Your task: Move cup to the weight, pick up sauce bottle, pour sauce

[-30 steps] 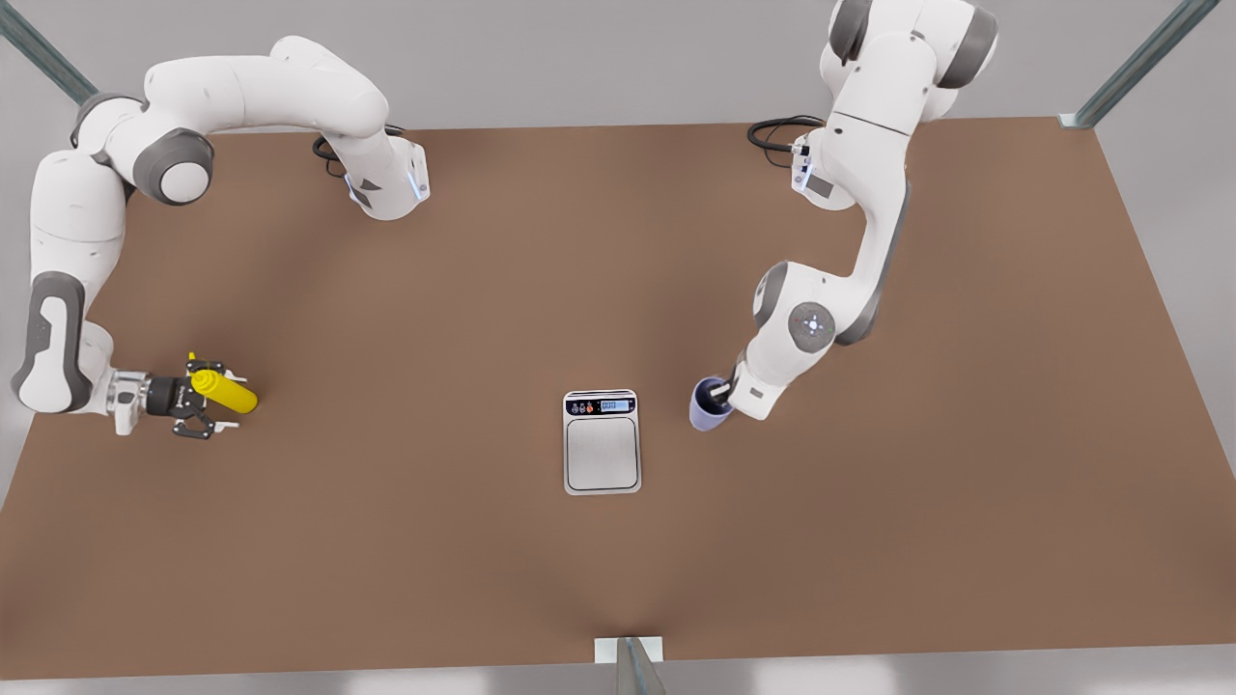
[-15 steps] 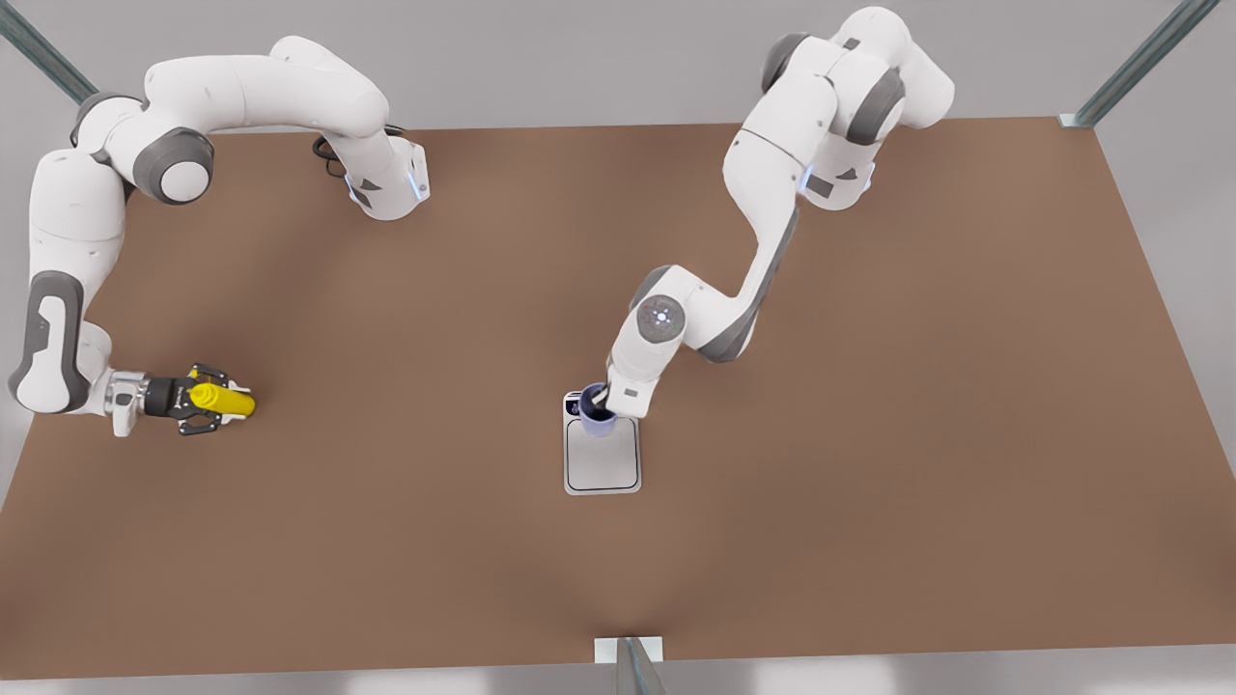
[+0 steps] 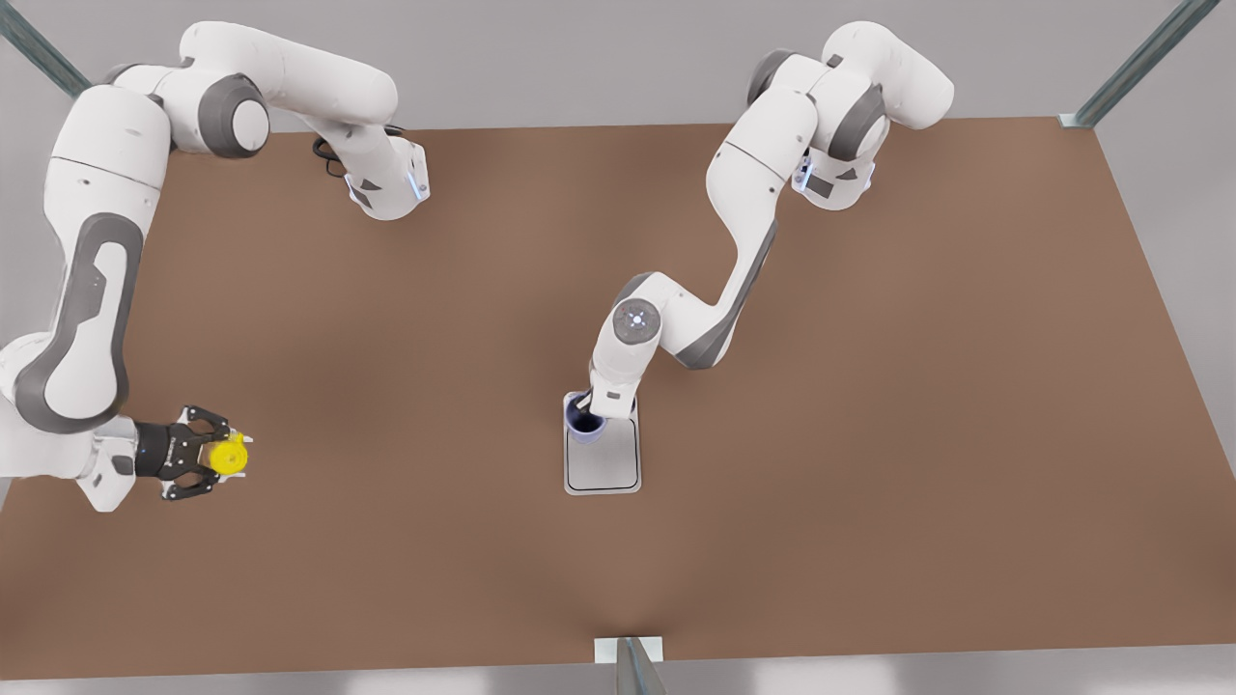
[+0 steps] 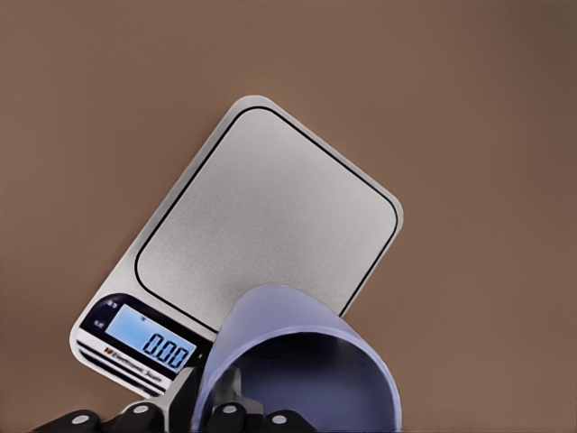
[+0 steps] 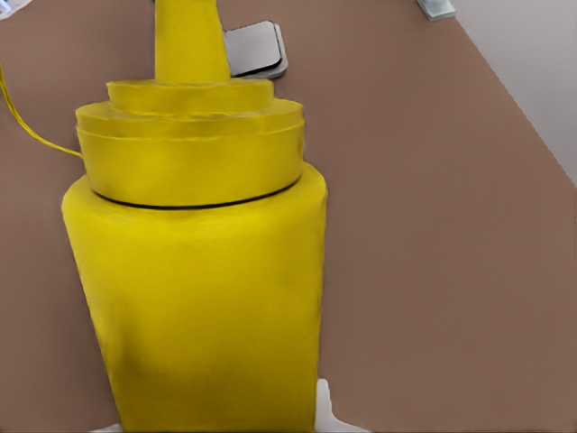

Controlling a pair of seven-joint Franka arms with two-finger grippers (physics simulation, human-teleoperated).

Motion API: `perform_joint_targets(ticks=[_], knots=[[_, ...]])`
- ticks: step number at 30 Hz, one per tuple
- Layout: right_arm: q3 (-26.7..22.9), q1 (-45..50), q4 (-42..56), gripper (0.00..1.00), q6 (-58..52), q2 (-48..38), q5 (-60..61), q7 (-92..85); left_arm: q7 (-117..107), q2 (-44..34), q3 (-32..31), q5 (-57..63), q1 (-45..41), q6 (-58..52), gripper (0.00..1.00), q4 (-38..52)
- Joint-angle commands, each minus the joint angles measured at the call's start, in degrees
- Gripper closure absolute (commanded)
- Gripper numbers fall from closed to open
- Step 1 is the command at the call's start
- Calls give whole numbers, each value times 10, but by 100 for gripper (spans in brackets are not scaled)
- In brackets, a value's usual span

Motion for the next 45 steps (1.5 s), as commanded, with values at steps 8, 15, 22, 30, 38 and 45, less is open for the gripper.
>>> perform_joint_targets(ticks=[8, 15, 22, 30, 38, 45], knots=[[152, 76, -147, 45, 225, -83, -197, 303, 1, -21, 4, -3, 1, -28, 37, 10], [288, 80, -312, 45, 409, -159, -442, 508, 35, -75, 25, -8, 10, -90, 37, 14], [299, 172, -293, 45, 342, -128, -596, 457, 475, -255, 325, -119, 190, -381, 0, -54], [298, 232, -273, 45, 283, -104, -788, 457, 672, -430, 11, 98, 384, -472, 0, -107], [296, 273, -256, 45, 219, -73, -918, 652, 727, -414, 25, 100, 386, -452, 0, -62], [296, 287, -248, 45, 175, -53, -1006, 651, 727, -415, 34, 111, 388, -449, 0, -46]])
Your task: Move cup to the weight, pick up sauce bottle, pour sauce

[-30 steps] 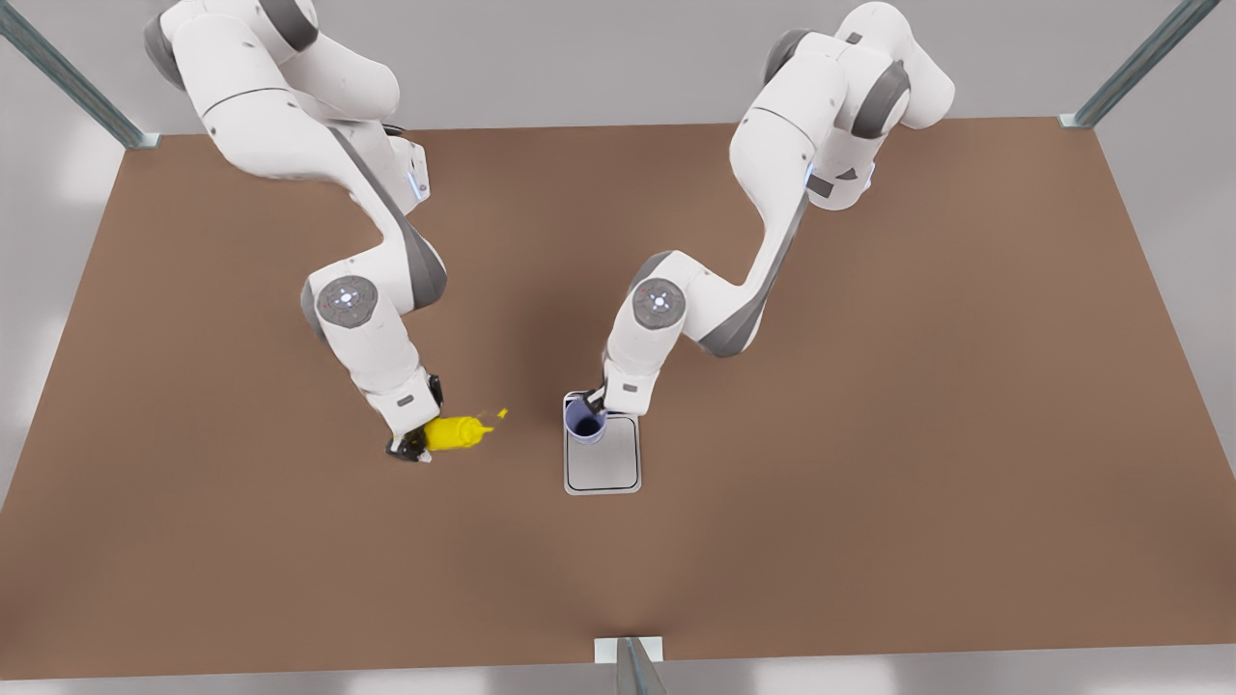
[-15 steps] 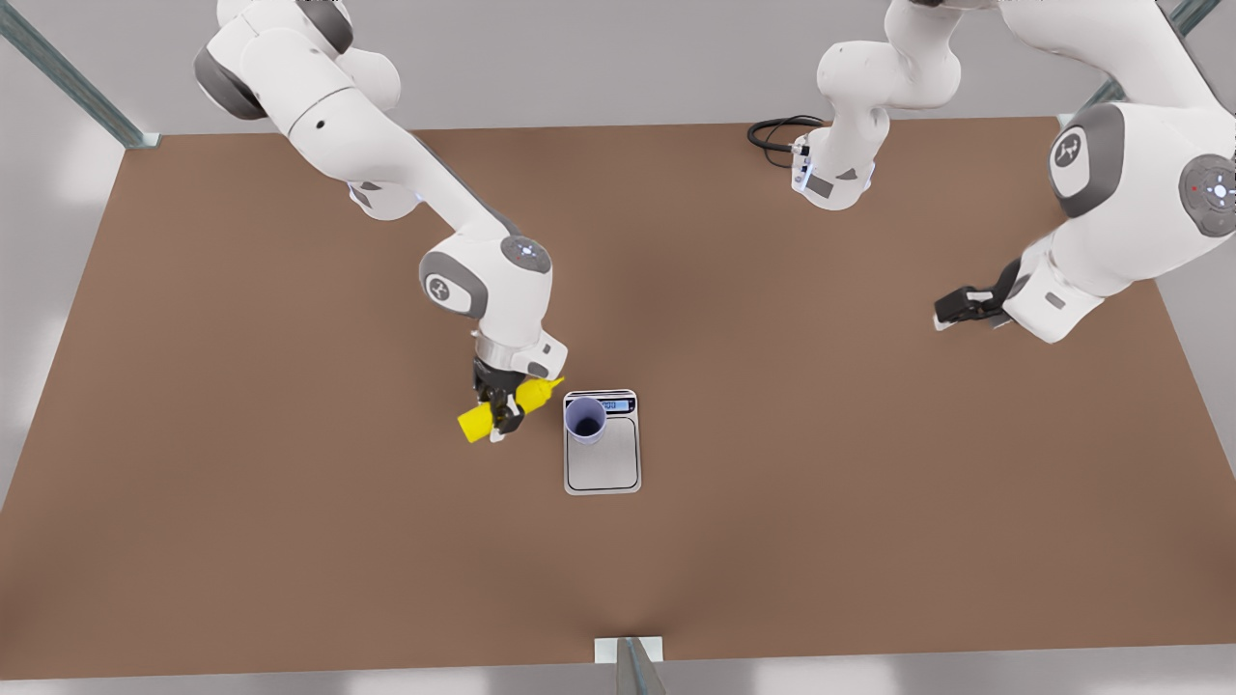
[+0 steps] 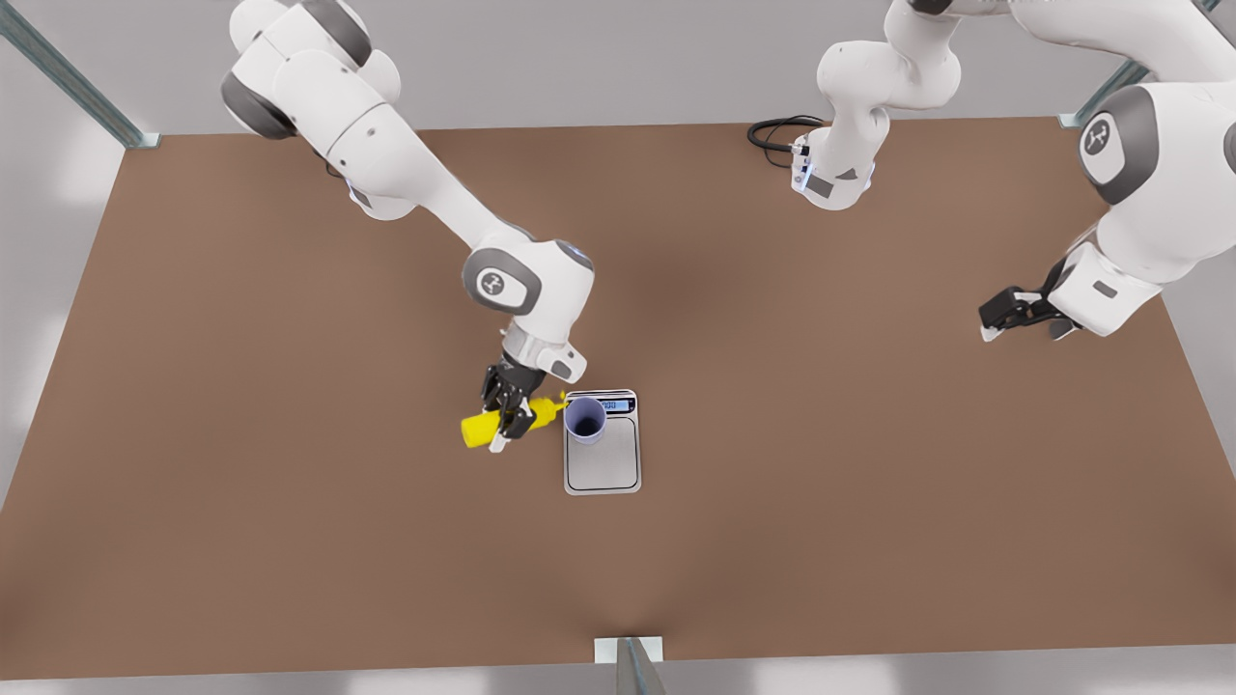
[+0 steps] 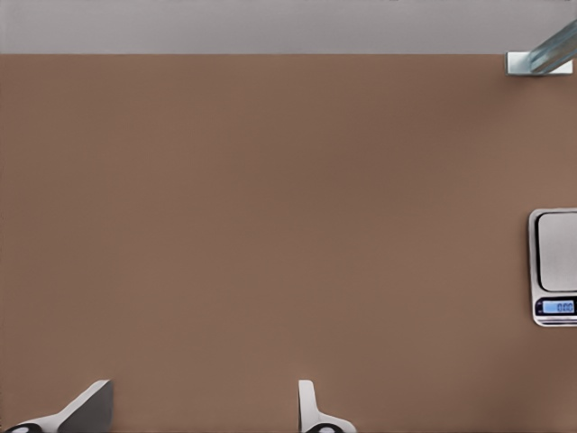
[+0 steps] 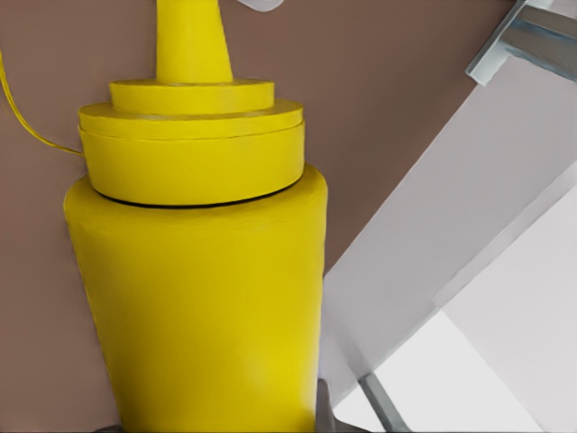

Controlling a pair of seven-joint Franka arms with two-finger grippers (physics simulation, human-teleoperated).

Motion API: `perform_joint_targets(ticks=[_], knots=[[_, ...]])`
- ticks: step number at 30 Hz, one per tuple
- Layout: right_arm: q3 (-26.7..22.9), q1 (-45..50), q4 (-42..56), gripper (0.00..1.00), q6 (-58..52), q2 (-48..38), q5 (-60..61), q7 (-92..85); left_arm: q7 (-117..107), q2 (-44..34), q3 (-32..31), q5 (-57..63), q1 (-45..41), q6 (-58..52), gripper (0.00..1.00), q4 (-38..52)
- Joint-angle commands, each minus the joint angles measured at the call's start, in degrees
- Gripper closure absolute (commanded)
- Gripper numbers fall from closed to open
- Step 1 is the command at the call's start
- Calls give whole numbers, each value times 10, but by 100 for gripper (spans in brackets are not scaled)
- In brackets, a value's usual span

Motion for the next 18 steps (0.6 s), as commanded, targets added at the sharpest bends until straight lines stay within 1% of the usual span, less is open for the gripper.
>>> perform_joint_targets(ticks=[1, 4, 6, 10, 15, 18], knots=[[0, 3, 0, 45, -1, 2, -3, 1, 0, 0, 0, 3, -2, 1, 0, 0], [0, 8, 5, 45, -22, 7, -44, 2, -1, 4, 0, 2, -1, 3, 0, 0], [0, 16, 24, 45, -27, 21, -48, 8, -1, 4, 0, 2, -1, 3, 0, 0], [-1, 20, 29, 45, -35, 38, -53, 11, -1, 5, 0, 2, -1, 4, 0, 0], [0, 34, 30, 45, -59, 41, -115, 10, 0, 4, 0, 2, -1, 7, 0, 1], [0, 40, 31, 45, -65, 48, -126, 10, 0, 4, 0, 2, -1, 7, 0, 1]])
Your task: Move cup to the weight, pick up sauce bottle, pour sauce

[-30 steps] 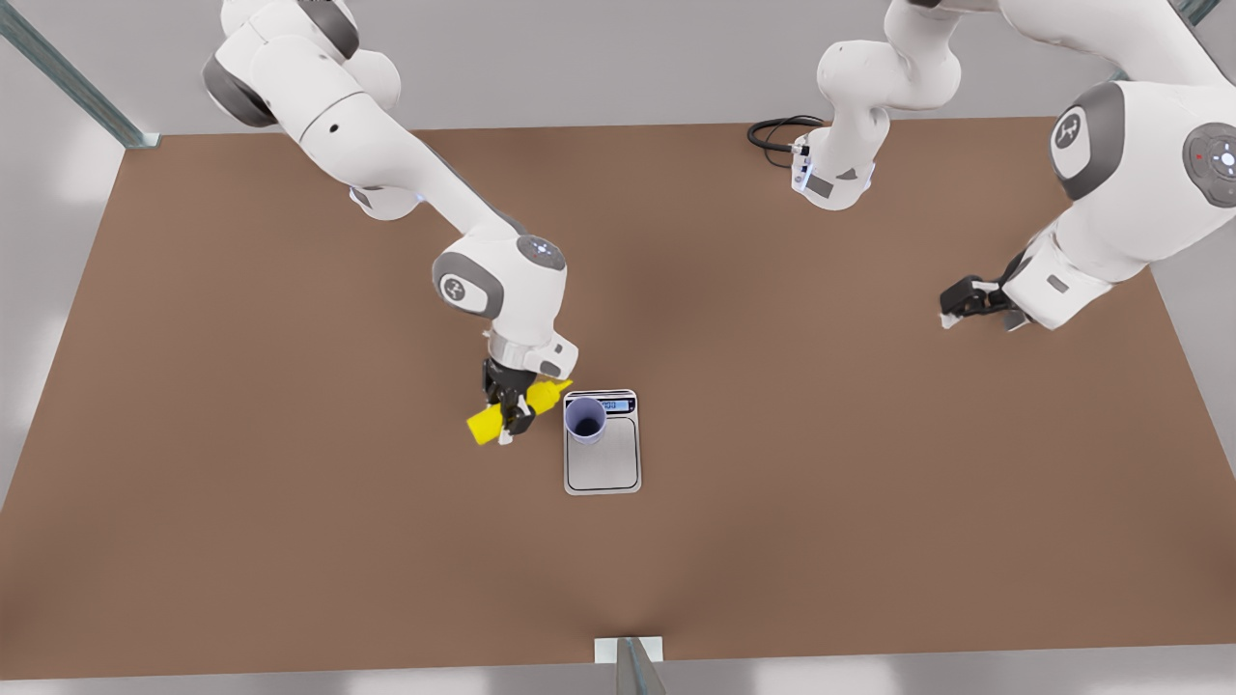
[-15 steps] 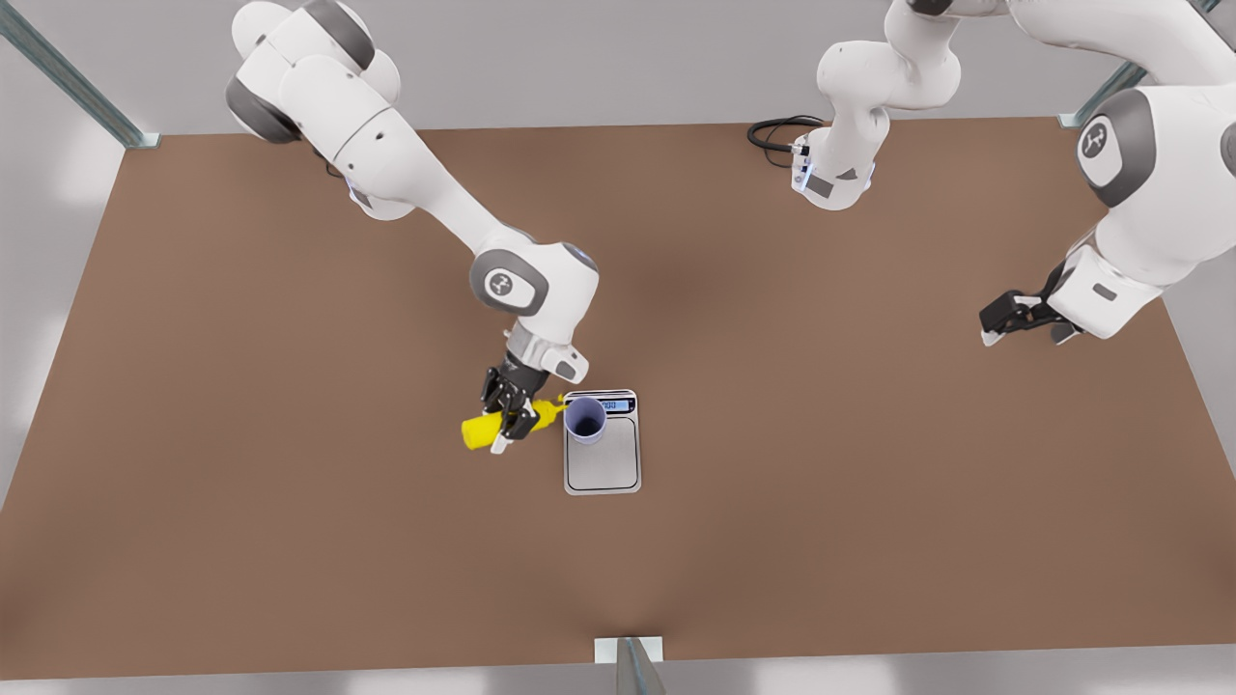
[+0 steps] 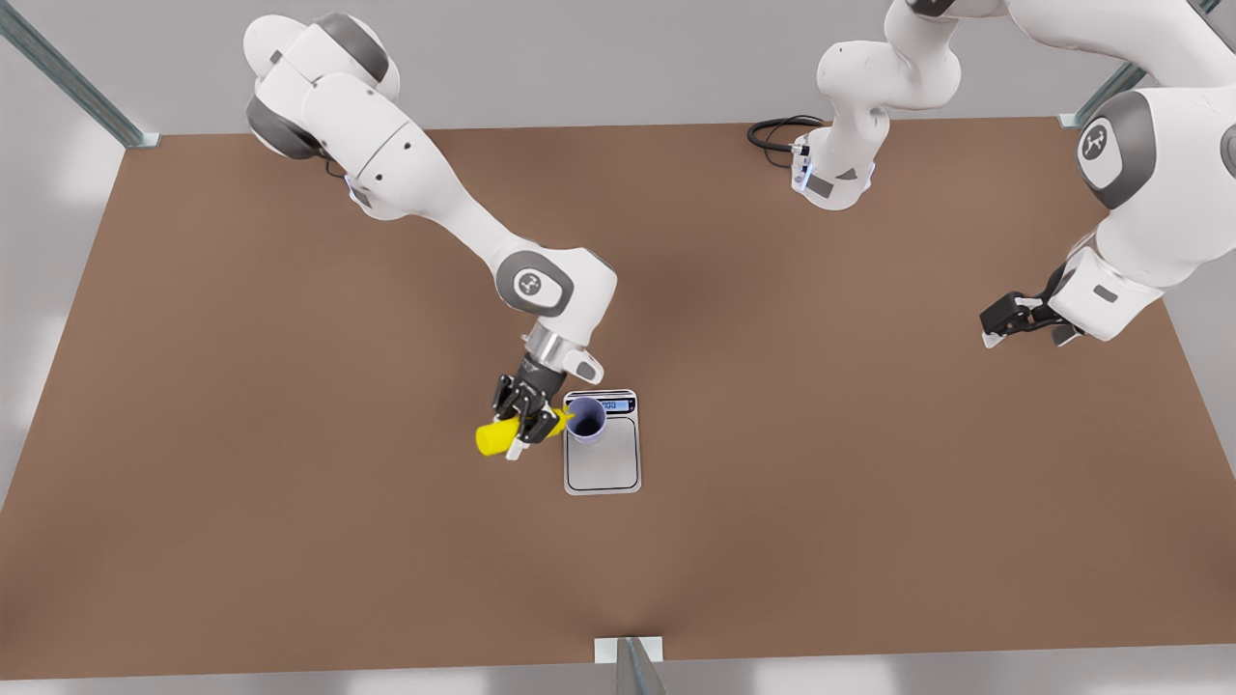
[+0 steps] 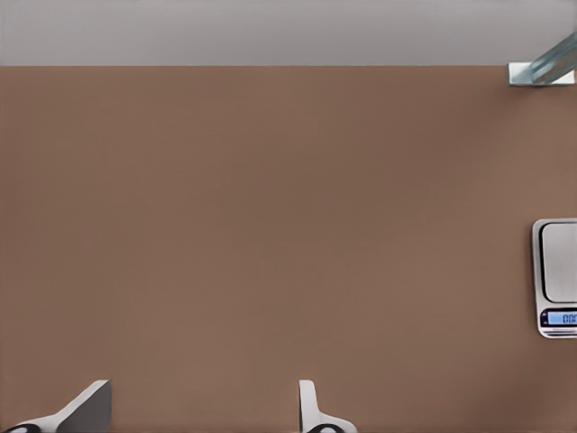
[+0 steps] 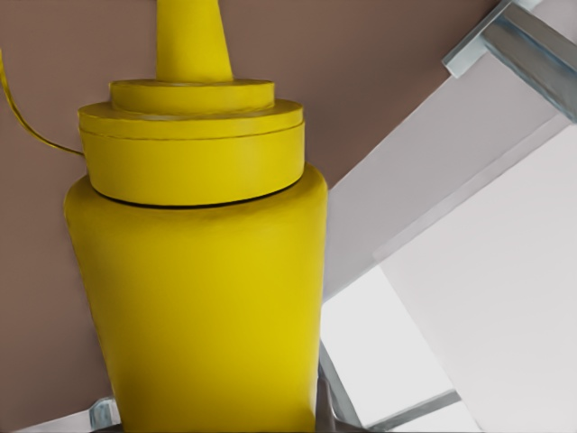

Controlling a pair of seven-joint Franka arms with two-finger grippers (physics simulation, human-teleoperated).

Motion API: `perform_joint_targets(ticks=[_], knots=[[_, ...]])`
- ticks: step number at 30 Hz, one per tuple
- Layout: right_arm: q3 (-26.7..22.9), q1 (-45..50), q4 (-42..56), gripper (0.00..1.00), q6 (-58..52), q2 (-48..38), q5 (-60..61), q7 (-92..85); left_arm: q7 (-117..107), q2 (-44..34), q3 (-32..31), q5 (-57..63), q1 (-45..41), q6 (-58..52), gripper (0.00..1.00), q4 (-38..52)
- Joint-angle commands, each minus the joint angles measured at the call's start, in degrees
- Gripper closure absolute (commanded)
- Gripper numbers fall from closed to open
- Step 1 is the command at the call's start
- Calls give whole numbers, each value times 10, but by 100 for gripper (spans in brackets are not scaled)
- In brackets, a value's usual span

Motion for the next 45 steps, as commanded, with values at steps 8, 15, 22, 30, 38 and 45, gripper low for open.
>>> perform_joint_targets(ticks=[8, 15, 22, 30, 38, 45], knots=[[-1, 17, 1, 45, -17, 13, -15, 0, 0, -1, -1, 0, 0, -1, 0, 0], [-1, 17, 5, 45, -17, 15, -15, 0, 0, 1, -2, 3, 0, 0, 0, 4], [0, -31, 47, 45, -3, 8, 112, -9, 0, 0, -2, 3, 0, 0, 0, 4], [0, -146, 54, 45, 111, 7, 328, -129, 1, 0, -2, 3, 0, 0, 0, 4], [-12, -245, 51, 45, 191, 6, 624, -388, 1, 1, -2, 3, 0, 1, 0, 4], [-121, -238, 25, 45, 229, 8, 995, -721, 1, 0, -2, 3, -1, 0, 0, 4]])
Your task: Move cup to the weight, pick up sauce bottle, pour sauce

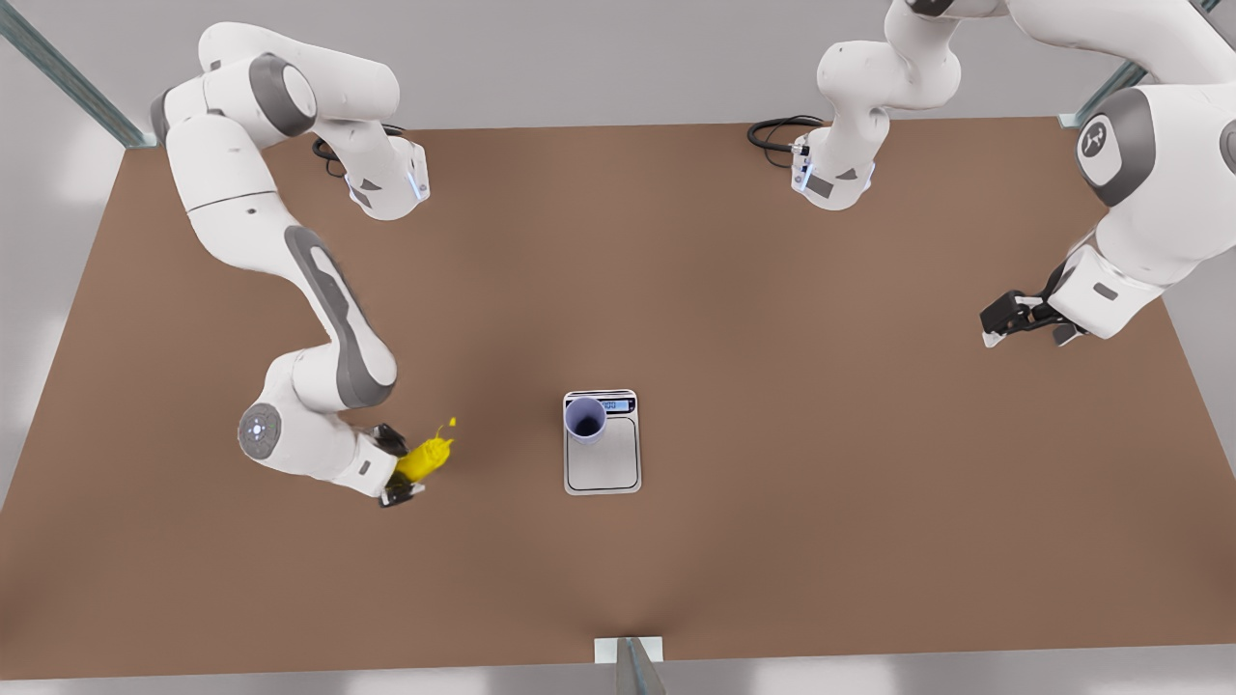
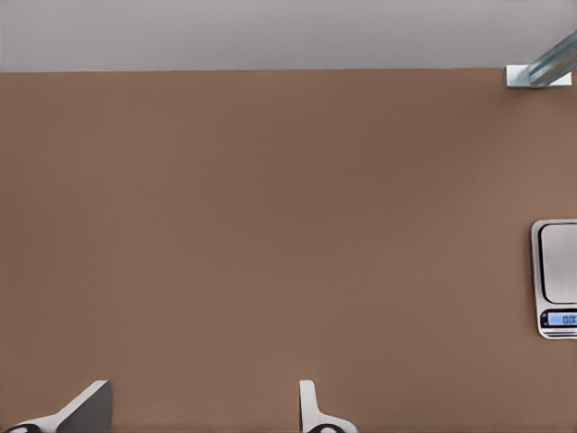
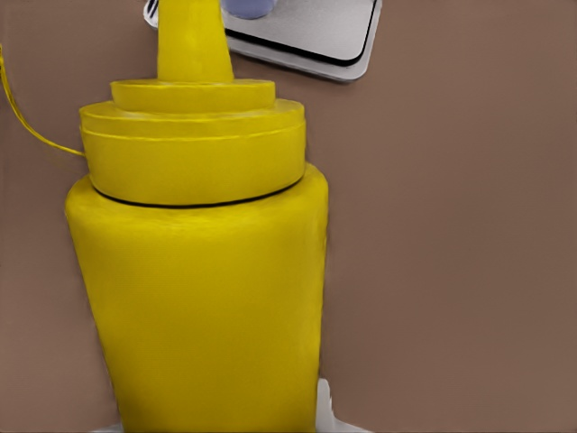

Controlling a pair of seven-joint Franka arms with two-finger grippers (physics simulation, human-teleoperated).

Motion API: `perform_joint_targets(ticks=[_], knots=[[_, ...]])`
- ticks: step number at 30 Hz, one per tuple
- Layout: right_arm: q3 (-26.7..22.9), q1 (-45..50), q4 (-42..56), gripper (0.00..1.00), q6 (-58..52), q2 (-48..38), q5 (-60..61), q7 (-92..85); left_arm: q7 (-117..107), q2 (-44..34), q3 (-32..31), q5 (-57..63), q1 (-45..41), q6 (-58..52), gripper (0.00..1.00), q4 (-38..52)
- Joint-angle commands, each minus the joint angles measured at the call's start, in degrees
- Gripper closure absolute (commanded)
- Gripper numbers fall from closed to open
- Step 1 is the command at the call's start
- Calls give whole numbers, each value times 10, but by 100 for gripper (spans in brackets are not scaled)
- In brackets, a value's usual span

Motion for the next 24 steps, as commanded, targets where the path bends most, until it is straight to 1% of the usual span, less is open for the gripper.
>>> perform_joint_targets(ticks=[1, 2, 3, 5, 11, 14, 16, 17, 22, 24], knots=[[-1, 0, -2, 45, 0, 0, 9, -6, 0, 0, 0, 0, 0, 0, 0, 0], [-8, -4, -14, 45, -1, 2, 72, -50, 0, 0, 0, 0, 0, 0, 0, 0], [-18, -3, -20, 45, -1, 3, 91, -72, 0, 0, 0, 0, 0, 0, 0, 0], [-32, -6, -33, 45, -9, 8, 169, -140, 0, -1, 0, 0, 0, 0, 0, 0], [-68, -7, -53, 45, -156, 14, 358, -184, 0, -1, 0, 0, 0, 0, 0, 0], [-77, -12, -54, 45, -171, 34, 400, -243, 0, -1, 0, 0, 0, 0, 0, 0], [-76, -24, -53, 45, -188, 43, 408, -247, 0, 0, 0, 0, 0, 0, 0, 0], [-76, -33, -49, 45, -218, 50, 409, -239, 0, 0, 0, 0, 0, 0, 0, 0], [-76, -47, -37, 45, -211, 79, 413, -266, 0, 0, 0, 0, 0, 0, 0, 0], [-76, -46, -34, 45, -217, 93, 432, -269, 0, 0, 0, 0, 0, 0, 0, 0]])
